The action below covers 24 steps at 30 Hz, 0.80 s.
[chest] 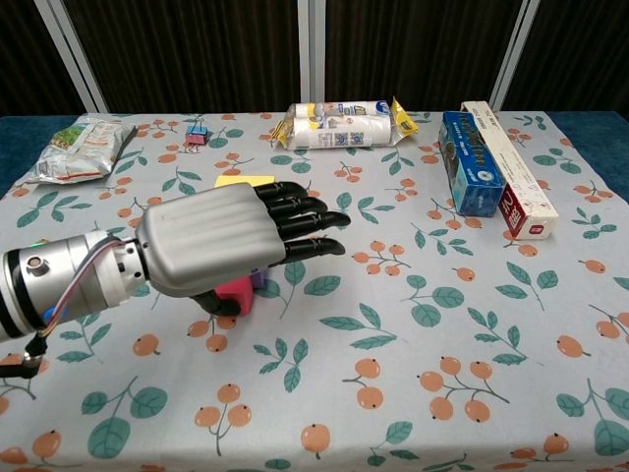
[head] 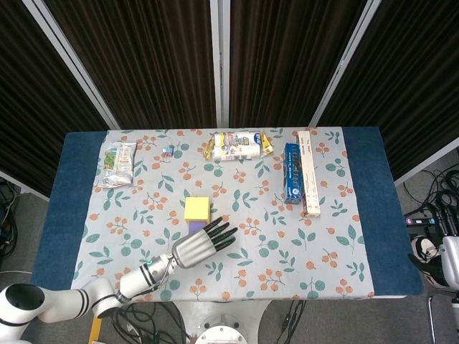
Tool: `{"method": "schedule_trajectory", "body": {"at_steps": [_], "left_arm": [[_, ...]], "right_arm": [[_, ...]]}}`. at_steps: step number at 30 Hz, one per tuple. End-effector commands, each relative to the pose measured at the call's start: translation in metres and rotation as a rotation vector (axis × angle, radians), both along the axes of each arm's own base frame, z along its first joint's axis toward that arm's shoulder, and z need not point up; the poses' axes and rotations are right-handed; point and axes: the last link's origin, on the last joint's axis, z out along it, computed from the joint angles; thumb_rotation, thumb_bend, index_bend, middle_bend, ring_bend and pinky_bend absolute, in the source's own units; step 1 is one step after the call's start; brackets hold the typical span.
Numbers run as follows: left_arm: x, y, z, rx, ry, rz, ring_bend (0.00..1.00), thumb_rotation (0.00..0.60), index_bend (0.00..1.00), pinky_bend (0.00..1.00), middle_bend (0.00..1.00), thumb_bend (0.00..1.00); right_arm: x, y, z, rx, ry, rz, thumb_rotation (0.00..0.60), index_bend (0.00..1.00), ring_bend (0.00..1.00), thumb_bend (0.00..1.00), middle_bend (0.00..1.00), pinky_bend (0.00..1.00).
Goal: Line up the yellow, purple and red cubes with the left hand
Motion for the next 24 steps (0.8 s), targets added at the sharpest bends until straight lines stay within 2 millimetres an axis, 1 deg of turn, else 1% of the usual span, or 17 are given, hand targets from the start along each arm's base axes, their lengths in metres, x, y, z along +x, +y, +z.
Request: {"method": "schedule_trajectory", "body": {"at_steps": [1,6,10,11,14,20,21,24], "left_arm": [[0.0,-0.001,0.012,-0.006,-0.058,0.019,0.09,0.6,0.16,0.12,0.02,0.0],[-0.004,0.003,0.045,-0.029,-0.201,0.122,0.09,0.6,0.16,0.12,0.02,0.0],[-0.011,0.009,0.076,0.004,-0.286,0.188,0.09,0.6,0.16,0.12,0.02,0.0],[-0.012,0.01,0.081,0.008,-0.303,0.203,0.09,0.6,0.16,0.12,0.02,0.0],[-0.016,0.01,0.088,0.013,-0.307,0.22,0.09,0.6,0.16,0.12,0.02,0.0],[-0.02,0.007,0.091,0.018,-0.295,0.232,0.09,0.6,0.16,0.12,0.02,0.0],[-0.022,0.008,0.093,0.027,-0.302,0.238,0.09,0.6,0.16,0.12,0.02,0.0],[-0.029,0.017,0.11,0.074,-0.369,0.301,0.09,0.6,0.16,0.12,0.02,0.0]], "right_arm": [[0.0,0.0,0.001,-0.001,-0.004,0.0,0.6,0.0,0.0,0.0,0.02,0.02],[0.0,-0.001,-0.001,0.003,-0.013,0.006,0.6,0.0,0.0,0.0,0.02,0.02],[0.003,-0.004,-0.003,0.012,-0.013,0.02,0.6,0.0,0.0,0.0,0.02,0.02],[0.004,-0.005,-0.004,0.015,-0.012,0.023,0.6,0.0,0.0,0.0,0.02,0.02],[0.007,-0.007,-0.005,0.018,-0.01,0.033,0.6,0.0,0.0,0.0,0.02,0.02],[0.007,-0.006,-0.002,0.01,-0.004,0.031,0.6,0.0,0.0,0.0,0.02,0.02],[0.007,-0.006,-0.002,0.007,-0.005,0.03,0.6,0.0,0.0,0.0,0.02,0.02],[0.006,-0.006,0.0,0.002,-0.004,0.026,0.6,0.0,0.0,0.0,0.02,0.02]]}}
